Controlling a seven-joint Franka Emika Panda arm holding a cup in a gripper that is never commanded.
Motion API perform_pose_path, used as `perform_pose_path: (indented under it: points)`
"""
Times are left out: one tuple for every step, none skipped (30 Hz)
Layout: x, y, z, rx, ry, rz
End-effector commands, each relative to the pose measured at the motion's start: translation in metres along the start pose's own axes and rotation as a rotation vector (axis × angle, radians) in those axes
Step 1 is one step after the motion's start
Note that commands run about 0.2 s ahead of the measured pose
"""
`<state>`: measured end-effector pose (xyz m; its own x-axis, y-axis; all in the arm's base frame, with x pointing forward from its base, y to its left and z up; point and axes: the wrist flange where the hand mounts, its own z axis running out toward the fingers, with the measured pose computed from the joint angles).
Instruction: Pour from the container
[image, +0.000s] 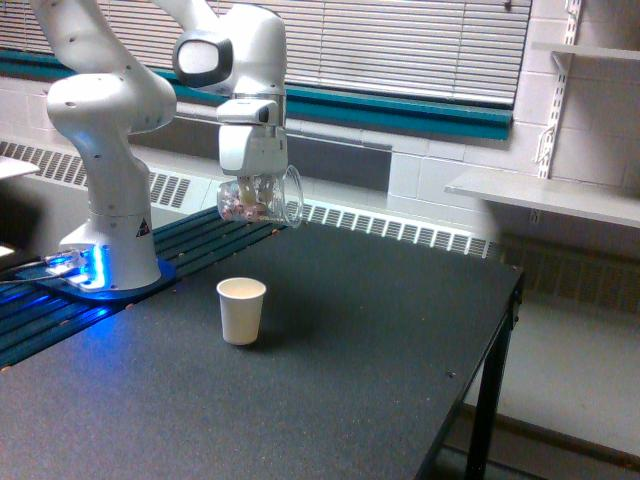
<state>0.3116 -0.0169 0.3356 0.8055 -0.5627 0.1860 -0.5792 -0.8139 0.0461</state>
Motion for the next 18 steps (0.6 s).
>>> perform_pose_path:
  points:
    - [-0.018,-0.001,0.007,-0.011,-0.050,0.010]
    - [-0.019,-0.002,0.006,-0.010,-0.053,0.012]
    - [-0.019,-0.002,0.005,-0.010,-0.056,0.015]
    - [-0.020,-0.002,0.005,-0.009,-0.060,0.020]
    - [-0.020,-0.001,0.004,-0.010,-0.063,0.024]
    - [-0.020,-0.001,0.004,-0.011,-0.066,0.028]
    - [-0.020,0.001,0.004,-0.013,-0.068,0.032]
    - [-0.020,0.002,0.003,-0.016,-0.071,0.034]
    - [-0.020,0.003,0.003,-0.019,-0.075,0.035]
    - [-0.020,0.005,0.003,-0.020,-0.078,0.036]
    - [-0.020,0.007,0.002,-0.024,-0.081,0.037]
    - [-0.019,0.009,0.002,-0.029,-0.084,0.040]
    - [-0.019,0.012,0.002,-0.034,-0.087,0.042]
    - [-0.018,0.015,0.002,-0.039,-0.089,0.046]
    - [-0.017,0.017,0.002,-0.043,-0.092,0.051]
    - [-0.017,0.020,0.001,-0.046,-0.095,0.057]
    - [-0.016,0.023,0.001,-0.051,-0.097,0.060]
    - [-0.016,0.025,0.001,-0.055,-0.100,0.063]
